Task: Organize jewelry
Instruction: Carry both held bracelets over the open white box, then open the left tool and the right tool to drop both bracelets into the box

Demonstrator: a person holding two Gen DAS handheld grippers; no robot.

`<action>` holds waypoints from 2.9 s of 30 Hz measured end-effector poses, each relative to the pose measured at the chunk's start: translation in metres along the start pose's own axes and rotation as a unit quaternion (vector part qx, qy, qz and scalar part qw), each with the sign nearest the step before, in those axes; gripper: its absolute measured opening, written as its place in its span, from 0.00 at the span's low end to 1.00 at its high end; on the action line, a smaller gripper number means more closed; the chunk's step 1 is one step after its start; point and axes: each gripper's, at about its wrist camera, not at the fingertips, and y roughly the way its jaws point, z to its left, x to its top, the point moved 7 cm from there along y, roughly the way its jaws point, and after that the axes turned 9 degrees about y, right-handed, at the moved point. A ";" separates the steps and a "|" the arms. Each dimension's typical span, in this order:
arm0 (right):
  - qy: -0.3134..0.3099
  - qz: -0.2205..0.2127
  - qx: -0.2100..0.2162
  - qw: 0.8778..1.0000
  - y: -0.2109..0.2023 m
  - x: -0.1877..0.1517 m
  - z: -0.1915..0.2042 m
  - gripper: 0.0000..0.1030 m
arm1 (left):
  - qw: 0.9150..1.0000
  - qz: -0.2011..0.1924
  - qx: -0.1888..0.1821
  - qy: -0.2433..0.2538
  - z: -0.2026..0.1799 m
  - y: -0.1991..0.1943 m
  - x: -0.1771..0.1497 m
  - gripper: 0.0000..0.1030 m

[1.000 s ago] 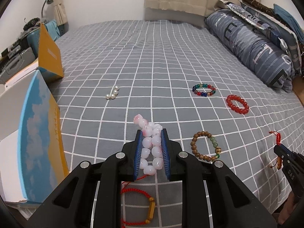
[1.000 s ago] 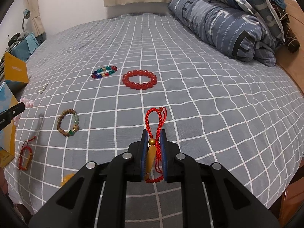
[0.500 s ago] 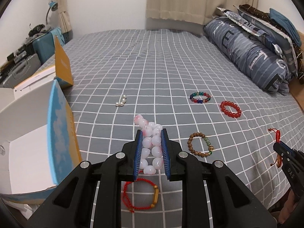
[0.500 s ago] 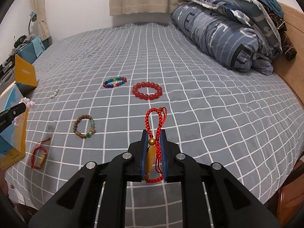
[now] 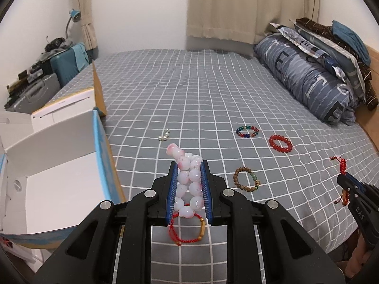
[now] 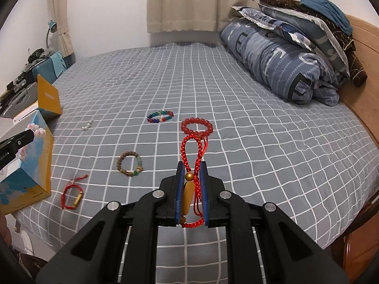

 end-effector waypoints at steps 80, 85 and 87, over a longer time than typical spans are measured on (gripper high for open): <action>-0.225 0.160 0.167 0.947 0.061 -0.095 0.454 0.27 | 0.950 0.162 0.156 -0.218 0.325 -0.005 -0.154 0.23; -0.219 0.140 0.182 0.948 0.049 -0.089 0.455 0.50 | 0.950 0.148 0.172 -0.217 0.328 -0.018 -0.150 0.56; -0.218 0.131 0.185 0.949 0.044 -0.086 0.455 0.62 | 0.951 0.137 0.181 -0.211 0.327 -0.025 -0.147 0.71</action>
